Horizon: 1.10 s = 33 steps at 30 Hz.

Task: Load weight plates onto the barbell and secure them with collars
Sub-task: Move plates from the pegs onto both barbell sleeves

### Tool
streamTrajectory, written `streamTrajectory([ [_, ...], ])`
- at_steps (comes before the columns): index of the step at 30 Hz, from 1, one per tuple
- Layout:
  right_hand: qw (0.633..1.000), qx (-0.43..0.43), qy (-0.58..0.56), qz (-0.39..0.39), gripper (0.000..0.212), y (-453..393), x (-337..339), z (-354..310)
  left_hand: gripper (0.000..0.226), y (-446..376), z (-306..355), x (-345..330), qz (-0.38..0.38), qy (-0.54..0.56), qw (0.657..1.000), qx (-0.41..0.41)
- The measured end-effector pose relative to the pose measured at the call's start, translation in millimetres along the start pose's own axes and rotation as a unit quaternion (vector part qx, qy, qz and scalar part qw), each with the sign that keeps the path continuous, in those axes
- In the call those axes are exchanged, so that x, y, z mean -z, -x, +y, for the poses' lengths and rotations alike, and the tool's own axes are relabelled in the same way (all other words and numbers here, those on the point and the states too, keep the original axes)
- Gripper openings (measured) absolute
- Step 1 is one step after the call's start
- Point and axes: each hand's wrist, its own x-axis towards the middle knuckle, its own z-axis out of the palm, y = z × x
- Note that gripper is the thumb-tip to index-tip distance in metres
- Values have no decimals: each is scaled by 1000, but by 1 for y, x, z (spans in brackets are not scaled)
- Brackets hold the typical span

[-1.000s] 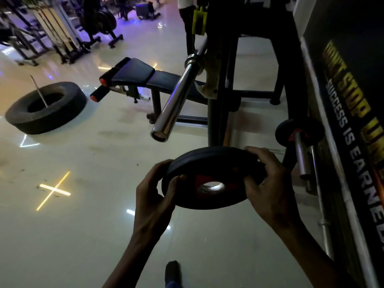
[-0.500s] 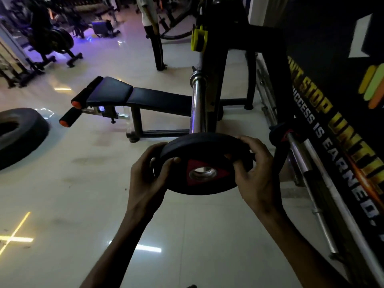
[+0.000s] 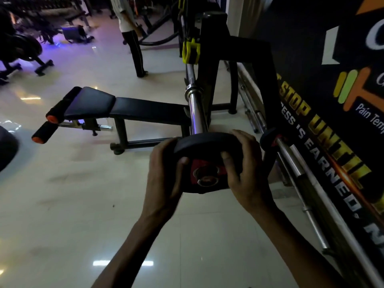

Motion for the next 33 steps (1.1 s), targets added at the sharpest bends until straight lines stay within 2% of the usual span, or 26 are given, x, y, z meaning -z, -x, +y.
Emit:
streamTrajectory([
  [3,997,54,63,10,77,4,-15,15,75,-6,-9,-13,-14,-91,993,-71],
  [6,990,91,99,33,83,-9,-28,30,79,-26,-27,-25,1,-101,989,-110],
  [10,987,96,127,31,81,-55,-53,49,89,-68,-59,-37,2,-83,992,-90],
  [16,990,97,106,-13,74,-146,-92,91,83,-159,-101,-62,-7,-72,996,-48],
  [23,993,49,105,-37,75,-222,-129,126,82,-238,-129,-83,-18,-110,994,-1],
  [33,995,48,80,-43,74,-235,-135,135,82,-251,-138,-85,-34,-114,993,24],
])
